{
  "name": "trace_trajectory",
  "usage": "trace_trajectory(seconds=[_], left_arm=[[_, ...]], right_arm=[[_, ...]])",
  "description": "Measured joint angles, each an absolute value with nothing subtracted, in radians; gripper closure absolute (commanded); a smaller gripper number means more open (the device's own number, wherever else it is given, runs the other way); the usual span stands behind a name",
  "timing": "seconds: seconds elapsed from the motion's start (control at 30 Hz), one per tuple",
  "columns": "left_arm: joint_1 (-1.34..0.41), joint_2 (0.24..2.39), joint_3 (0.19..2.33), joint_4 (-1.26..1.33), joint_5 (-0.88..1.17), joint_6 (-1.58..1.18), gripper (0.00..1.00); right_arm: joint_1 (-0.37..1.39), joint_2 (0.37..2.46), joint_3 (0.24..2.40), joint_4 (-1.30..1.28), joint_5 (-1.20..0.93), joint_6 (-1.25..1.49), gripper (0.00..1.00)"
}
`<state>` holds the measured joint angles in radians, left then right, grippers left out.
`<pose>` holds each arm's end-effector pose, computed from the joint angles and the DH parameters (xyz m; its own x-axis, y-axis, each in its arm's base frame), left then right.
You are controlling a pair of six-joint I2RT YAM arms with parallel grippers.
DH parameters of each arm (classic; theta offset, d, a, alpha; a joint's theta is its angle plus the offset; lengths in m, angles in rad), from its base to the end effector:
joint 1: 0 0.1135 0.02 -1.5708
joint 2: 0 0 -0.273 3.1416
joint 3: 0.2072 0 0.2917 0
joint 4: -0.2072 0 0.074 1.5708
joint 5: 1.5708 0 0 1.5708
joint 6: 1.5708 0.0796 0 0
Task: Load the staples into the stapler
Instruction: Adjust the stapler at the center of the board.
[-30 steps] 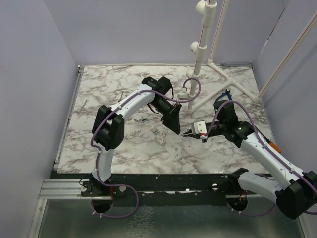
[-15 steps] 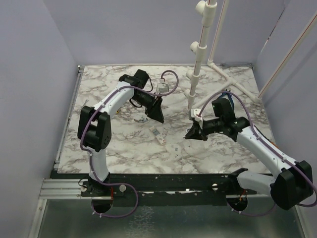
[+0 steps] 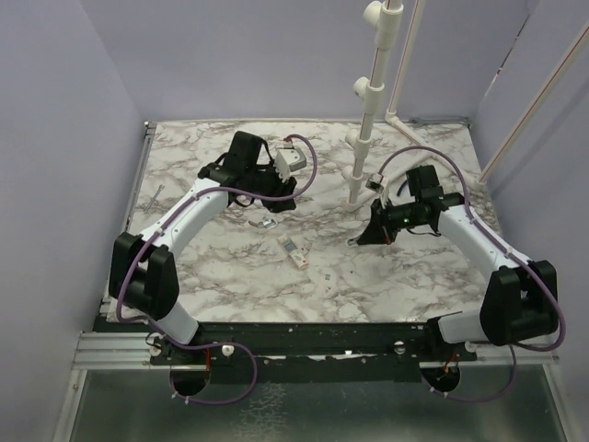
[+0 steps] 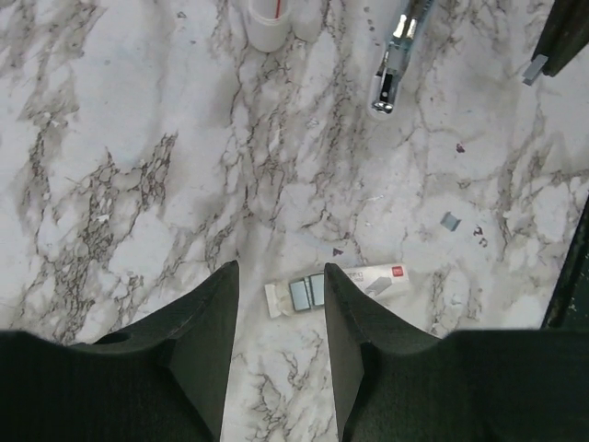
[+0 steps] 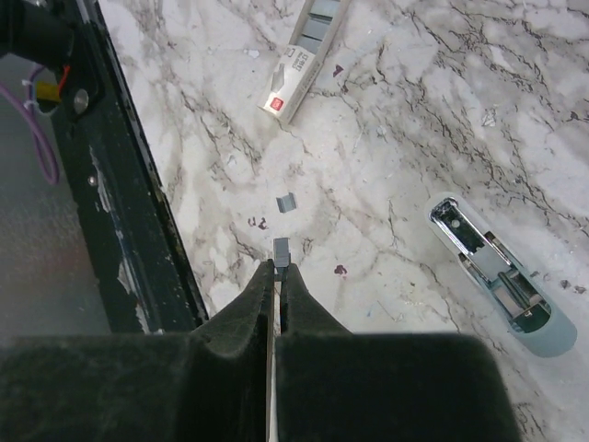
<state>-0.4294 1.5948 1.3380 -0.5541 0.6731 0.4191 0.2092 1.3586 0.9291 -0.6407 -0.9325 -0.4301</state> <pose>0.3537 -0.2165 0.2732 -0.3107 0.4922 -0.8131 0.9222 0.3632 -0.1325 0.2854 0.1259 0.2095 -0.5712 -0.3752 -0.7300 -0.8130 0.3810 0.4403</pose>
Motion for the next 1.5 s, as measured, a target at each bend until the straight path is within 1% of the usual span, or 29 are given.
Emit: trace_trajectory(seconds=[0.13,0.27,0.4,0.5,0.63,0.77,1.0,1.2,1.37,1.5], left_arm=[[-0.431,1.588,1.302,-0.484,0.611,0.381,0.55],[-0.432,1.567,1.265,-0.423,0.545,0.347,0.49],[-0.432,1.532,1.252,-0.381,0.491,0.329,0.34],[-0.432,1.503,1.240,-0.339,0.478,0.322,0.30],[-0.444,1.494,1.214,-0.294,0.486,0.322,0.30],[-0.508,1.503,1.166,-0.262,0.492,0.343,0.30],[-0.728,1.621,1.117,-0.136,0.477,0.369,0.29],[-0.879,1.781,1.127,-0.018,0.374,0.366,0.29],[-0.907,1.883,1.172,0.030,0.278,0.351,0.29],[-0.901,1.929,1.212,0.059,0.245,0.340,0.32]], right_arm=[[0.205,1.414,0.989,-0.681,-0.932,-0.356,0.99],[0.194,1.468,1.035,-0.708,-0.922,-0.285,0.99],[0.165,1.511,1.048,-0.741,-0.915,-0.262,0.99],[0.139,1.517,1.047,-0.758,-0.926,-0.263,0.99],[0.101,1.516,1.041,-0.762,-0.958,-0.281,0.99],[0.047,1.511,1.029,-0.780,-0.991,-0.313,0.99],[-0.036,1.457,1.029,-0.812,-1.011,-0.366,0.99],[-0.109,1.427,1.029,-0.849,-1.010,-0.416,0.99],[-0.155,1.426,1.021,-0.892,-1.009,-0.456,0.99],[-0.165,1.421,1.016,-0.912,-1.007,-0.474,0.99]])
